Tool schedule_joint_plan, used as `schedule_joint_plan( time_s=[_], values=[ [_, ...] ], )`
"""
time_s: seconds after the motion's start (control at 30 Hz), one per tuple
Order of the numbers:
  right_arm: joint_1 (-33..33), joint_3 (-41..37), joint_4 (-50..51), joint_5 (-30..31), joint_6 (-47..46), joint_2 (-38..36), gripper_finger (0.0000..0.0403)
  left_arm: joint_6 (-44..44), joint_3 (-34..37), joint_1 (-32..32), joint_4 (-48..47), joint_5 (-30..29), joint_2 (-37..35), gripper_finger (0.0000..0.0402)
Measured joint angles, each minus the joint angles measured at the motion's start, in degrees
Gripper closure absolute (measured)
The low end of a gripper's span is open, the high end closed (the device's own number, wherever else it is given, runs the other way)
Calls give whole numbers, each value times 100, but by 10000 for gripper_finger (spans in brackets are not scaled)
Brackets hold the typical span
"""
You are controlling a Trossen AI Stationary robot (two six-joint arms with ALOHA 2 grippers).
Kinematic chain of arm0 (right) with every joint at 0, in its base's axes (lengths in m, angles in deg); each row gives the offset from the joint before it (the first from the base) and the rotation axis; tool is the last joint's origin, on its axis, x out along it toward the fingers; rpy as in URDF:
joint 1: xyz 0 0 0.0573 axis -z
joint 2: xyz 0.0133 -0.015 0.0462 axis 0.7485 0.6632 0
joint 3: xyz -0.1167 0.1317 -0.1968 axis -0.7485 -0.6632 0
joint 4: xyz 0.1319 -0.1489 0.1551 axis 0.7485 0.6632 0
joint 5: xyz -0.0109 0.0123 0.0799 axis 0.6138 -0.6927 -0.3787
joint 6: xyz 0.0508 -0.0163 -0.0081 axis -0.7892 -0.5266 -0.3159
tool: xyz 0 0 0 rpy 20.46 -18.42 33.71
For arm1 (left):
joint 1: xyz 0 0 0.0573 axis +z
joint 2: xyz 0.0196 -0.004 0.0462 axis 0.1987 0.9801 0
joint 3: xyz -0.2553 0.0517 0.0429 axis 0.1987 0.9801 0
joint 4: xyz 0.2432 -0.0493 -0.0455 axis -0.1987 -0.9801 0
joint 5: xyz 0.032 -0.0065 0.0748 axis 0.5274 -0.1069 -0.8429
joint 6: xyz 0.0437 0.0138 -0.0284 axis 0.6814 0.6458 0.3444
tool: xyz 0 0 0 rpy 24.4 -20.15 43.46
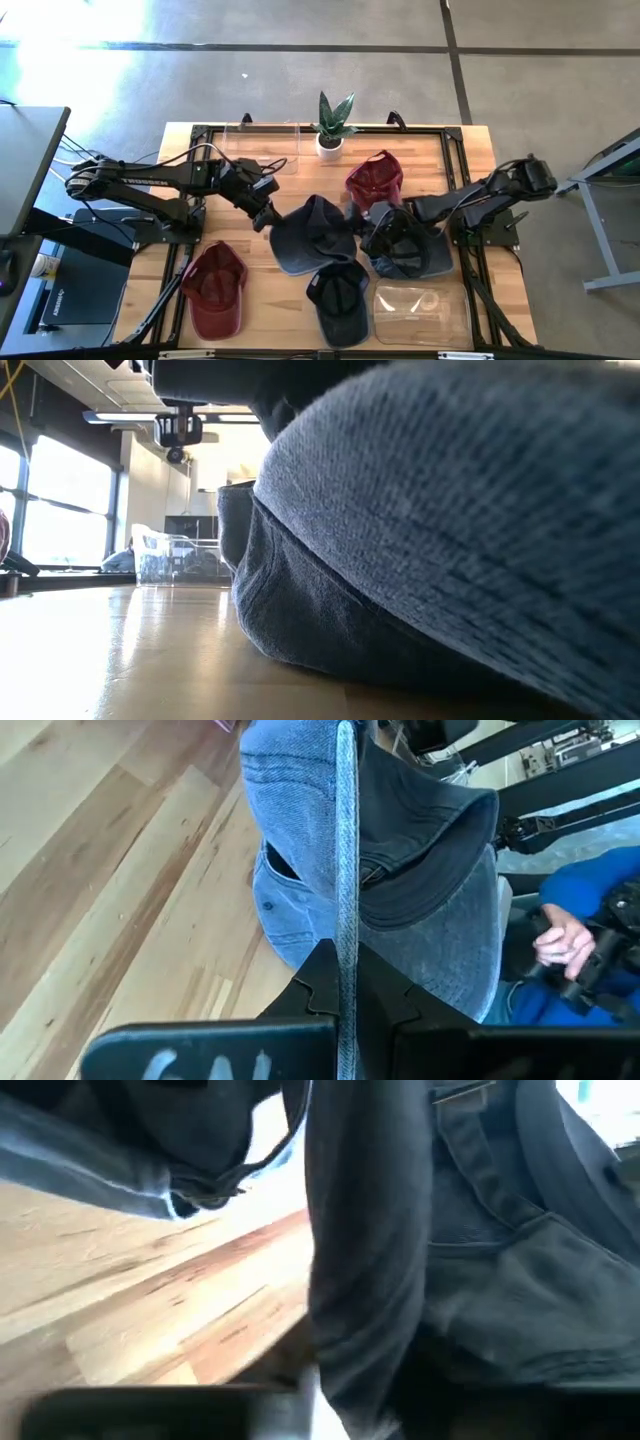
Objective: Pick & Place hat
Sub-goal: Put the left blue cap into the top transparent bin
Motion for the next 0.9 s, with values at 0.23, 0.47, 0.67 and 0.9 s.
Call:
schedule_joint_plan(
  time_s=[0.23,0.47,0.67,0.9],
  values=[
    [18,1060,2007,-357,-1217,-222,359,300,-2,365,-109,-293,-1,353],
    [608,3312,4208,-944,-2922,198,381,1196,-84,1619,-399,754,-88,249],
    [1097,5409,6117,-1498,-4150,1309,371,2467,-1095,2051,-1336,842,-165,235],
    [1419,7577,7802,-2288,-5316,2676,371,3515,-2202,1385,-1679,61,-156,247]
  ],
)
